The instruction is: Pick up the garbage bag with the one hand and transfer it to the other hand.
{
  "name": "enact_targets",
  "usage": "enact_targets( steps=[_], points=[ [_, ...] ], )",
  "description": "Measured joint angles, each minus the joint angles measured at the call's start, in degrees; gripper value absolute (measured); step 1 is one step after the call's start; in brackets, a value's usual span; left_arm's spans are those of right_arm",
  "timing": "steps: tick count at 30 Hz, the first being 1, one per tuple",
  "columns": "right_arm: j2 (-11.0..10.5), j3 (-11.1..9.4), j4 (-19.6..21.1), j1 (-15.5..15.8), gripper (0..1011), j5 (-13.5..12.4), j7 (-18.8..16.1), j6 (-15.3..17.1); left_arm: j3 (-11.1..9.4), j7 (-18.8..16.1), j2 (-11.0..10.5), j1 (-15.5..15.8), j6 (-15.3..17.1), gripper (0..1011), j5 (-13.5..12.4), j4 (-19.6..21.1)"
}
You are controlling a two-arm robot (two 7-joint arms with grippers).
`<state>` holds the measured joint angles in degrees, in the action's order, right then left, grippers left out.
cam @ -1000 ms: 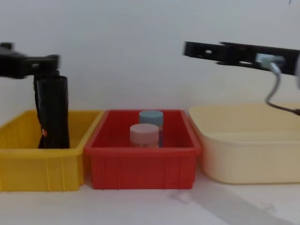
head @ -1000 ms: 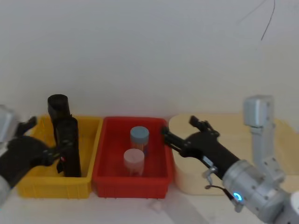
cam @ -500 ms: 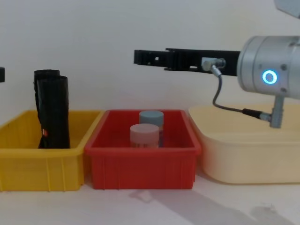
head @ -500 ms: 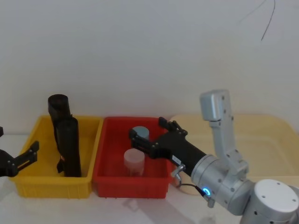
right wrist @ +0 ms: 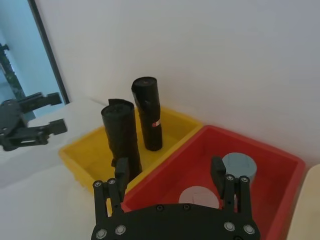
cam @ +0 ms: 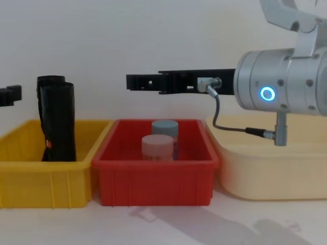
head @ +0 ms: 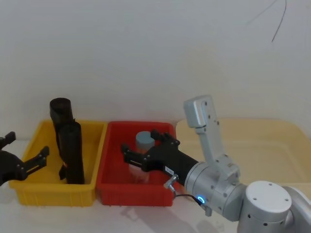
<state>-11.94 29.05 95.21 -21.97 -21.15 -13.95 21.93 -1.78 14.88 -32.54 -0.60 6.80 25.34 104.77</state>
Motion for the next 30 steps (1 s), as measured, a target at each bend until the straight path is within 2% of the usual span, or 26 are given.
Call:
enact_targets(
  steps=[12,21,30],
  points=[
    [0.74,1.25,-2.58,-2.01,1001,0.83,-1.55,1.41,-4.67,4.42,1.65,7.66,-0.48,1001,0.75,-7.55],
    [1.22,1.59,-4.33,-3.19,1001,1.2,-2.67,1.9,-7.79,6.26,2.23,12.07,-0.68,1001,0.06,-11.86],
    [1.55,1.57,-5.91,-4.19,1001,1.28,-3.31,1.94,-10.05,7.58,2.92,15.36,-0.79,1001,-0.49,-15.17]
  ],
)
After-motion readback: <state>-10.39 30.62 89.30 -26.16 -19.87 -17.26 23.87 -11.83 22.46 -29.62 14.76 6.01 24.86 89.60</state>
